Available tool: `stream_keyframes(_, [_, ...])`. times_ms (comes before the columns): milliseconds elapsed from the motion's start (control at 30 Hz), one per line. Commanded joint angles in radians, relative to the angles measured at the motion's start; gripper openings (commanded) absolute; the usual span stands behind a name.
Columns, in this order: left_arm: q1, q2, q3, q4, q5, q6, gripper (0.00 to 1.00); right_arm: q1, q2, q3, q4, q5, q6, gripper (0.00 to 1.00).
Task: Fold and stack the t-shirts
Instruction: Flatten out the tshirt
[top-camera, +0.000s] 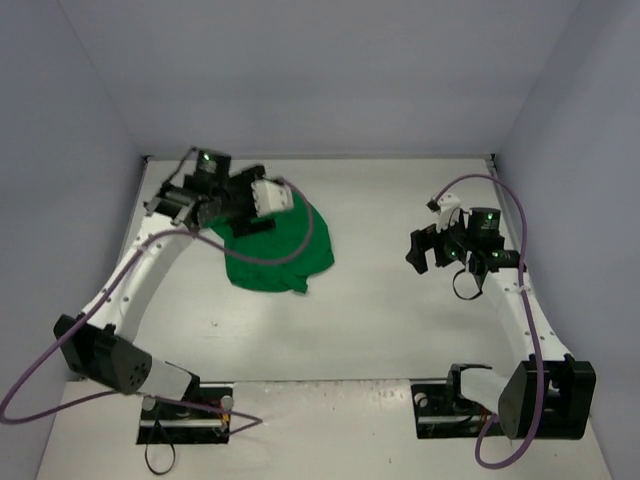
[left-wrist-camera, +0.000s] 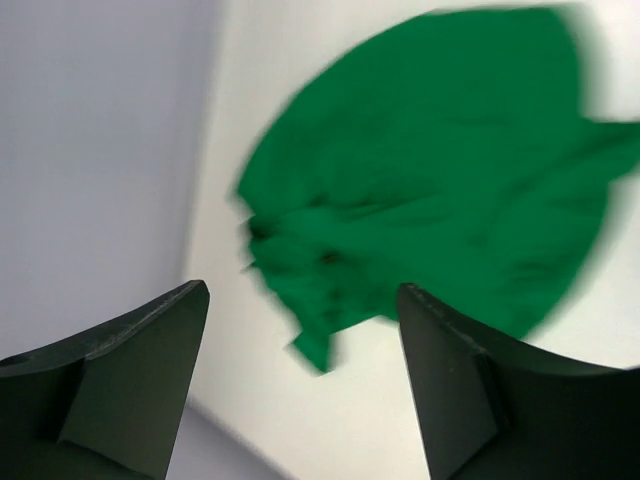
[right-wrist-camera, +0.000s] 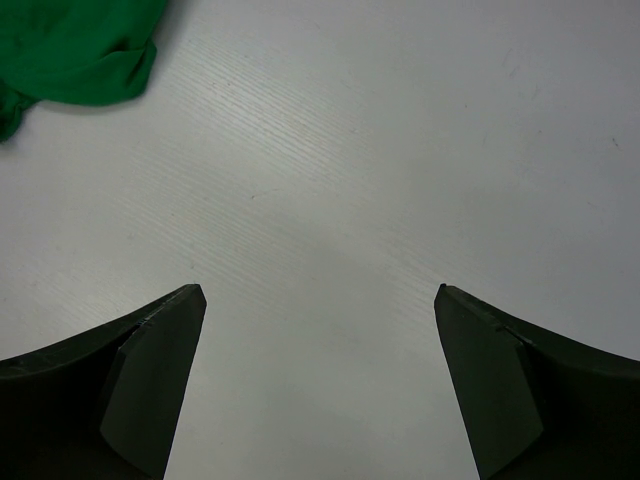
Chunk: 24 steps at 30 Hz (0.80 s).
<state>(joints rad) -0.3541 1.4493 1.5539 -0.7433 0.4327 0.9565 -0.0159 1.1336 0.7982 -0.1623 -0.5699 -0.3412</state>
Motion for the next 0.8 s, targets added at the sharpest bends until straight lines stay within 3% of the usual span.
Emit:
stream_keyframes(0, [-0.165,0.042,-0.127,-0.223,0.150,0.016,0.69,0.010,0.032,0.024,0.021,-0.041,0.013,0.97])
stream_keyframes(167, [-0.261,0.146,-0.141,-0.237,0.143,0.034,0.67,0.010,0.039,0.019,0.020,-0.041,0.011,0.97])
stream_keyframes(533, [-0.287,0.361,-0.007,-0.324,0.166,0.300,0.58,0.010,0.057,0.021,0.023,-0.039,0.010,0.97])
stream_keyframes(767, [-0.300,0.486,0.054,-0.347,0.130,0.355,0.56,0.010,0.051,0.019,0.021,-0.027,0.006,0.97])
